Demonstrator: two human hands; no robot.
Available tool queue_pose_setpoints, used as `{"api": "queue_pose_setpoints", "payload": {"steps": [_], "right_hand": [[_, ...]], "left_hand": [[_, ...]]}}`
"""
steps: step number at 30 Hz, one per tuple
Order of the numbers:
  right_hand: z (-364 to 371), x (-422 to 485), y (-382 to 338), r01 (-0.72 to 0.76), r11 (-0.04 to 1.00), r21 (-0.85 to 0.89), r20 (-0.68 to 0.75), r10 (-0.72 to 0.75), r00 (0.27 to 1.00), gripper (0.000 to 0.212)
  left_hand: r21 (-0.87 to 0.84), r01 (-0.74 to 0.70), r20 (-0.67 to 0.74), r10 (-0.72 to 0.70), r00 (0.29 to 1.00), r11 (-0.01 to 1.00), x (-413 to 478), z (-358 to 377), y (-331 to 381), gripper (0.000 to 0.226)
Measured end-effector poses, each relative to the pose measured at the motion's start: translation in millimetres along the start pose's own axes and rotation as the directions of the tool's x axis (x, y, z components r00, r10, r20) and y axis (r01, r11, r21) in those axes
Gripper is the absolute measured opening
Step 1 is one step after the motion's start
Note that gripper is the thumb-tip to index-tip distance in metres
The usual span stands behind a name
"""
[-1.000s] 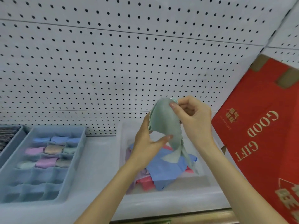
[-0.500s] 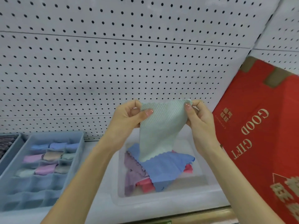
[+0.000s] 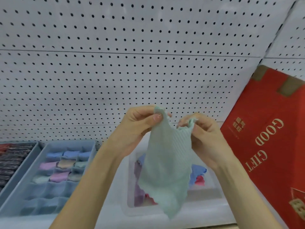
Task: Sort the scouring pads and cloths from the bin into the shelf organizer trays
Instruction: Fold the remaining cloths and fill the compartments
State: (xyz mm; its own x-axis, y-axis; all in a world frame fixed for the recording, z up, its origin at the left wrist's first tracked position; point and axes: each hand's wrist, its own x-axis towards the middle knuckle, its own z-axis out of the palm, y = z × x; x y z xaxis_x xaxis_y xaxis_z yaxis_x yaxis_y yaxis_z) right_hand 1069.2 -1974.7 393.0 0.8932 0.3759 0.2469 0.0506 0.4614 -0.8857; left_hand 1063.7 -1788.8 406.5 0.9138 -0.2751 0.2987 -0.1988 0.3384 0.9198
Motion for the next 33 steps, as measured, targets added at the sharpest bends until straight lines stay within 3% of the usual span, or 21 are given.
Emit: {"api": "queue_pose_setpoints", "payload": {"steps": [3, 8, 11, 14, 18, 21, 23, 27, 33], "right_hand": [[15.5, 7.9, 3.3, 0.058, 0.995, -0.084, 0.034, -0.055, 0.998, 0.026], [32.3, 6.8, 4.3, 0.18, 0.966, -0.185, -0.043, -0.191, 0.981, 0.021], [38.2, 3.1, 0.6, 0.185, 0.963, -0.194, -0.064, -0.2, 0.978, 0.014], [42.3, -0.5, -2.0, 0.177, 0.963, -0.206, -0.072, -0.195, 0.978, 0.014], [42.0, -5.1, -3.6, 0.21, 0.924, -0.319, -0.08, -0.247, 0.966, 0.019], [42.5, -9.8, -5.5, 0.216, 0.913, -0.348, -0.12, -0.271, 0.955, 0.006], [41.1, -12.2, -5.6, 0.204, 0.903, -0.377, -0.164, -0.282, 0.945, 0.007], [30.4, -12.6, -2.9, 0.14, 0.893, -0.427, -0.273, -0.275, 0.922, 0.008], [9.4, -8.9, 10.6, 0.01, 0.885, -0.466, -0.442, -0.243, 0.863, 0.009]], "left_hand": [[-0.114, 0.03, 0.014, -0.029, 0.999, 0.993, 5.4, 8.5, -9.6, 0.009], [-0.2, 0.016, -0.004, -0.017, 1.0, 0.98, 3.5, 17.2, -11.2, 0.009], [-0.172, 0.044, -0.024, -0.049, 0.999, 0.984, 2.5, 16.4, -10.8, 0.034], [-0.212, 0.08, -0.038, -0.09, 0.995, 0.974, 0.5, 15.2, -11.6, 0.017], [-0.214, 0.075, -0.003, -0.077, 0.997, 0.974, -3.5, 11.1, -11.3, 0.017], [-0.134, 0.058, -0.024, -0.062, 0.998, 0.989, -6.8, 5.3, -8.6, 0.021], [-0.099, 0.047, -0.055, -0.052, 0.997, 0.994, -11.1, 0.2, -7.7, 0.005], [-0.067, 0.065, -0.177, -0.076, 0.981, 0.996, -18.5, -16.7, -7.1, 0.017], [0.118, 0.174, -0.178, -0.151, 0.972, 0.978, -22.0, -35.0, -15.7, 0.029]]}}
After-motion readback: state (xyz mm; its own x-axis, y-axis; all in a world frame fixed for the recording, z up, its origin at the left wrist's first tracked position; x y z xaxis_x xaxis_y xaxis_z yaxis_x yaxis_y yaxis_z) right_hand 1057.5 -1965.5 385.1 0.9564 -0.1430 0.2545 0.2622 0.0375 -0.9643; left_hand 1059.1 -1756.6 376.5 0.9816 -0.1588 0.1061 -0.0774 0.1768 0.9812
